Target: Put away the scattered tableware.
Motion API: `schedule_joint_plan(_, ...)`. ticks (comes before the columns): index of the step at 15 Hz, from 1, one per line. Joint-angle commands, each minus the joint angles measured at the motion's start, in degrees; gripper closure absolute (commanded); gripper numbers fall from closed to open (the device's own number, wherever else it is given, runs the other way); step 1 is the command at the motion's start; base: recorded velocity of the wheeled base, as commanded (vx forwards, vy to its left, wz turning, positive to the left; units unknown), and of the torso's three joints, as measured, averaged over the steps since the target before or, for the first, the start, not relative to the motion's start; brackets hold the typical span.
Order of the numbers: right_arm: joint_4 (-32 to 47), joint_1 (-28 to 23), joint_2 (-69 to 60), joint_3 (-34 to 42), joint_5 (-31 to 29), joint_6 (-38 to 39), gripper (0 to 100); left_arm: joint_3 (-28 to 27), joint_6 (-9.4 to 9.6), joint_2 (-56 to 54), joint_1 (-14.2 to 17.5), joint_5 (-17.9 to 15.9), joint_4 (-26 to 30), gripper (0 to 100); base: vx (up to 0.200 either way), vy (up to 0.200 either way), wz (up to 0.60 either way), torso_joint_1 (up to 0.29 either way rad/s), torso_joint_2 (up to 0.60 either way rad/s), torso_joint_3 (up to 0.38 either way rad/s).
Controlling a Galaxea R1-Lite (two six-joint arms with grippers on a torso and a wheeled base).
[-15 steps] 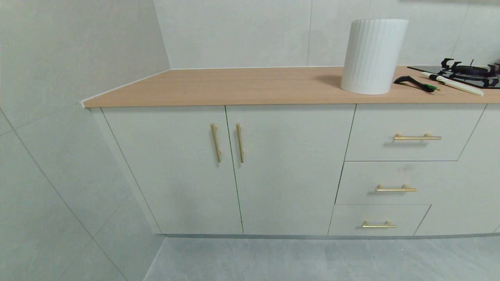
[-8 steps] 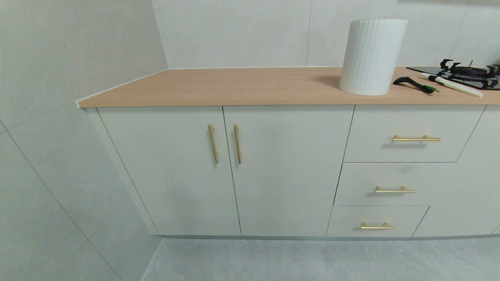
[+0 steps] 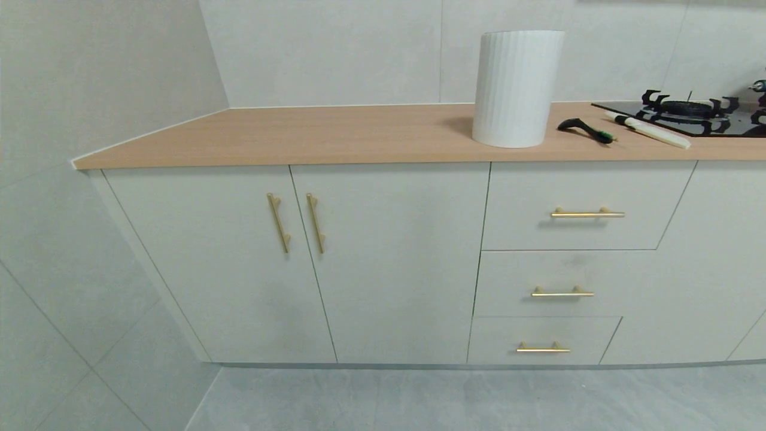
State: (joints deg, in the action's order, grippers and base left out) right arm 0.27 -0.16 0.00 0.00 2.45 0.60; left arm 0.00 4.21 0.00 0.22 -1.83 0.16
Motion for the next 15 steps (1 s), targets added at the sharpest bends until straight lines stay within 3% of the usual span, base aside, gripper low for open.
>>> schedule_joint_plan(1,0.00,-0.02,0.09,0.00,0.01,0.02,0,0.00,-0.07,0.00,0.04,-0.02,0.02,0,0.000,0.000,0.00,0.000,0.00,0.000)
schedule_joint_plan(9,0.00,0.07,0.09,0.00,0.01,0.02,0,0.00,-0.07,0.09,0.04,-0.02,0.02,0,0.000,0.000,0.00,0.000,0.00,0.000)
schedule_joint_plan(15,0.00,-0.02,0.09,0.00,0.01,0.02,0,0.00,-0.25,0.09,0.04,-0.02,0.02,0,0.167,0.000,0.00,0.001,0.00,0.003)
